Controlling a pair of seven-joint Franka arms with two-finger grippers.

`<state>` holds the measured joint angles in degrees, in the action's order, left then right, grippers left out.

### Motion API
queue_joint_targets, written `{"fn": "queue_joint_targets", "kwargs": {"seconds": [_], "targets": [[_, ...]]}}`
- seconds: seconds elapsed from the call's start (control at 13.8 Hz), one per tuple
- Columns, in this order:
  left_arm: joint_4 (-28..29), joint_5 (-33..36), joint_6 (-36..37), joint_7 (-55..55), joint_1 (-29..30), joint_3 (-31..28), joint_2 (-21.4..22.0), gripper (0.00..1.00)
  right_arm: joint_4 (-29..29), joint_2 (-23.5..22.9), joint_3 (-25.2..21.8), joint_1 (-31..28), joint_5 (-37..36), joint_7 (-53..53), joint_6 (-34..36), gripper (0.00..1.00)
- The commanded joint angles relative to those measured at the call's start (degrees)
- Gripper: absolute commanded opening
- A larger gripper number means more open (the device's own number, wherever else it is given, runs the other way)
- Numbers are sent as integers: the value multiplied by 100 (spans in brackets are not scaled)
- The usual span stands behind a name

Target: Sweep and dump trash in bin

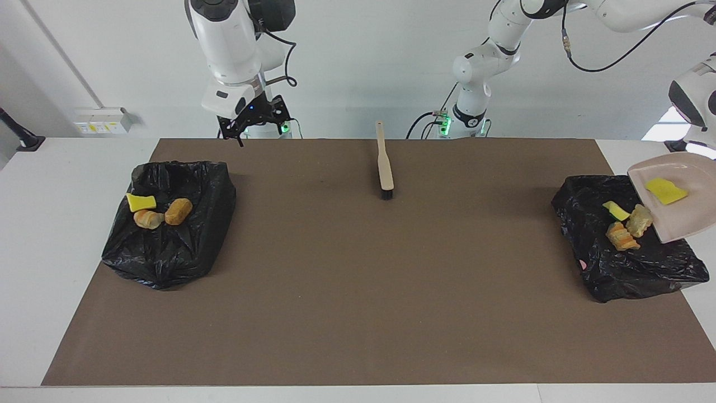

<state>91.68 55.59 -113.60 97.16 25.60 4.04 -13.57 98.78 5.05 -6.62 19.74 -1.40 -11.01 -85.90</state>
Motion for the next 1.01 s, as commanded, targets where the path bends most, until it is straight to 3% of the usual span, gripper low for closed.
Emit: {"fn": "queue_joint_targets", "kwargs": {"seconds": [0.0, 0.22, 0.51, 0.72, 0.94], "targets": [[122, 415, 111, -241, -90, -52, 144, 0, -175, -21, 73, -417, -142, -514, 47, 100], [254, 1039, 110, -617, -273, -43, 188, 0, -175, -21, 73, -874, -124, -858, 3, 100], [456, 1199, 242, -935, -380, -52, 301, 0, -183, -12, -6, -1314, -124, -823, -14, 100], [921, 1594, 199, -1110, -415, -43, 565, 0, -358, -4, -15, -1508, -115, -710, -14, 100], [949, 1726, 242, -1155, -459, -43, 601, 0, -535, -65, -6, -1937, -142, -884, -6, 100]]}}
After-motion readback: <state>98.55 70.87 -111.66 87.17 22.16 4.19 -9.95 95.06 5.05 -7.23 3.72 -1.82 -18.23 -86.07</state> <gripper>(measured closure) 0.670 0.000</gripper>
